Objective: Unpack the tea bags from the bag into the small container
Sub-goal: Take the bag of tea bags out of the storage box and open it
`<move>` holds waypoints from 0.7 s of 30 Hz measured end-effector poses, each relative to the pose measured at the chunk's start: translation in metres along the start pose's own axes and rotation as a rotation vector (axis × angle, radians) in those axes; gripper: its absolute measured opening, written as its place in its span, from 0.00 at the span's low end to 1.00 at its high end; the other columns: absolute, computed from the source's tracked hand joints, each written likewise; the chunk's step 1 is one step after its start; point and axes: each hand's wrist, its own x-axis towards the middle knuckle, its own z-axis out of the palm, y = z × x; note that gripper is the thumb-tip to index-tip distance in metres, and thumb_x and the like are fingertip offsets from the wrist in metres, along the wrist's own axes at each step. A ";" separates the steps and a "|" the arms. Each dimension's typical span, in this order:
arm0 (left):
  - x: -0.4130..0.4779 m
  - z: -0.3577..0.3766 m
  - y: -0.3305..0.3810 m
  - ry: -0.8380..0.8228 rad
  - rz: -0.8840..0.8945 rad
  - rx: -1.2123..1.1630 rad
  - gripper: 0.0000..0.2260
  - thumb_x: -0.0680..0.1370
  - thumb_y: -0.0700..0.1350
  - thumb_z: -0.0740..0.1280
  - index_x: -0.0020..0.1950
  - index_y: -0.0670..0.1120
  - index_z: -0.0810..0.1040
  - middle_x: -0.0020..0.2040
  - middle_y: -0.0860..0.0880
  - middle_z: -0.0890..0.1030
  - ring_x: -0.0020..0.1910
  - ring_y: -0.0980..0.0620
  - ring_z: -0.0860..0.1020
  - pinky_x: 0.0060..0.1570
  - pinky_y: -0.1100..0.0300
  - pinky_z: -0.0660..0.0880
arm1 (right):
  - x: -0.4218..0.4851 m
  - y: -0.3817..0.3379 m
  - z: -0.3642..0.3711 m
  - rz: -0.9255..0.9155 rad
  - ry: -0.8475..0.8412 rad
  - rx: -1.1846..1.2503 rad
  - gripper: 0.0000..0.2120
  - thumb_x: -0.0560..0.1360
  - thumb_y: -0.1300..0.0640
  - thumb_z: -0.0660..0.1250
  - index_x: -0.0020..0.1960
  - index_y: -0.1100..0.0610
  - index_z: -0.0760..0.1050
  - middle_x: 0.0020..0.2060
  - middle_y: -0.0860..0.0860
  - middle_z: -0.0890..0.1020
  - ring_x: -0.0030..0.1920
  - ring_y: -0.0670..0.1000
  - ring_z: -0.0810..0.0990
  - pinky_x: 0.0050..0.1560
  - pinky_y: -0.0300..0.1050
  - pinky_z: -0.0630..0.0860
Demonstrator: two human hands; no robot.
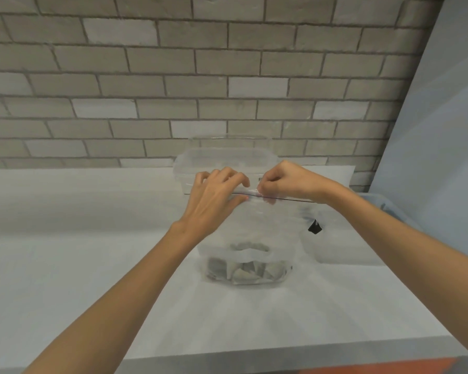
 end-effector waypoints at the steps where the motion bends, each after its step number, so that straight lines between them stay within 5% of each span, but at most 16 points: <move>1: 0.000 0.002 0.000 0.016 0.014 0.007 0.10 0.74 0.53 0.70 0.52 0.53 0.77 0.48 0.55 0.78 0.45 0.52 0.76 0.51 0.54 0.65 | 0.001 0.000 0.000 0.008 -0.010 0.011 0.10 0.73 0.58 0.64 0.37 0.57 0.82 0.34 0.53 0.83 0.34 0.42 0.75 0.45 0.42 0.74; 6: 0.005 0.007 0.002 0.066 0.040 -0.040 0.07 0.73 0.52 0.68 0.43 0.50 0.77 0.37 0.54 0.76 0.38 0.51 0.75 0.48 0.56 0.63 | 0.002 0.004 0.000 0.013 -0.076 0.078 0.07 0.73 0.57 0.68 0.42 0.59 0.82 0.33 0.50 0.81 0.38 0.46 0.76 0.47 0.48 0.77; 9: 0.007 0.010 0.002 0.094 0.055 -0.039 0.07 0.71 0.50 0.70 0.41 0.47 0.77 0.33 0.53 0.76 0.35 0.50 0.76 0.47 0.57 0.62 | 0.004 0.005 -0.004 0.050 -0.132 0.121 0.07 0.75 0.57 0.68 0.44 0.58 0.83 0.36 0.51 0.83 0.39 0.46 0.79 0.43 0.42 0.76; 14: 0.009 0.012 0.000 0.126 0.059 -0.006 0.04 0.71 0.46 0.70 0.41 0.46 0.78 0.31 0.51 0.76 0.32 0.48 0.75 0.46 0.59 0.62 | 0.008 0.009 -0.006 0.077 -0.141 0.207 0.09 0.78 0.58 0.65 0.45 0.59 0.83 0.44 0.59 0.85 0.43 0.51 0.83 0.54 0.54 0.78; 21: 0.007 0.021 -0.001 0.127 0.070 0.030 0.04 0.72 0.45 0.71 0.43 0.48 0.77 0.35 0.51 0.74 0.33 0.49 0.74 0.44 0.58 0.62 | 0.007 0.002 0.000 0.075 -0.049 0.090 0.07 0.73 0.61 0.66 0.43 0.60 0.83 0.38 0.55 0.84 0.37 0.46 0.81 0.44 0.44 0.80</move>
